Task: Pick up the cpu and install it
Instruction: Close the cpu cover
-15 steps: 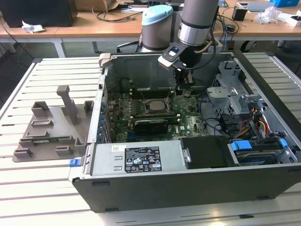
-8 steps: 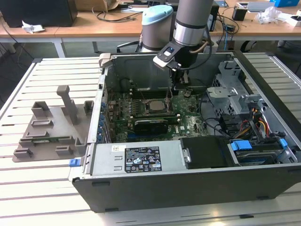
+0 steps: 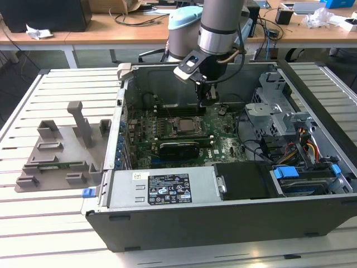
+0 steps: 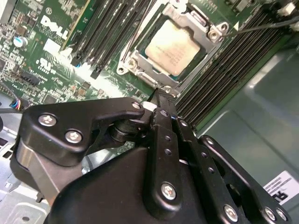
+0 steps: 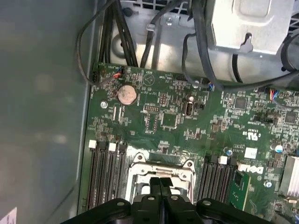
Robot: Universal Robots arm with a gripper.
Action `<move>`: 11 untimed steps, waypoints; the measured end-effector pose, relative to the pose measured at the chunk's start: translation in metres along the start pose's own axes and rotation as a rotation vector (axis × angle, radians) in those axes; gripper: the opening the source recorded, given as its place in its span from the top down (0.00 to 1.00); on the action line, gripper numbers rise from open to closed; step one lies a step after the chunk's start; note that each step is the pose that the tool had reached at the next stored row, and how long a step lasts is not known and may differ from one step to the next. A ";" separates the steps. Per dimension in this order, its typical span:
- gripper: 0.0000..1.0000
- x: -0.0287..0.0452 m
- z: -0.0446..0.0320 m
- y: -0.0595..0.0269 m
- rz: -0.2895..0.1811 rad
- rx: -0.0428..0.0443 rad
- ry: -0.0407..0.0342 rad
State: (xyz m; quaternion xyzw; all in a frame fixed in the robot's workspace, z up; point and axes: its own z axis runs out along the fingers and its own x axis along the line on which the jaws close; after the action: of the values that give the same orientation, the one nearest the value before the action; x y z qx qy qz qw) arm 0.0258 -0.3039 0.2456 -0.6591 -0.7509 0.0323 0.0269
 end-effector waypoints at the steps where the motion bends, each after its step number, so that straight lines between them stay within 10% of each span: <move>1: 0.89 0.0002 0.0001 -0.0014 0.000 0.0000 0.0000; 11: 0.89 0.0040 0.0062 -0.0299 0.000 -0.0002 0.0000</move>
State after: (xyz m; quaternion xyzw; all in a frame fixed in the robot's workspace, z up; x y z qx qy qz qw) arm -0.0047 -0.3038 0.2419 -0.6591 -0.7509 0.0322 0.0269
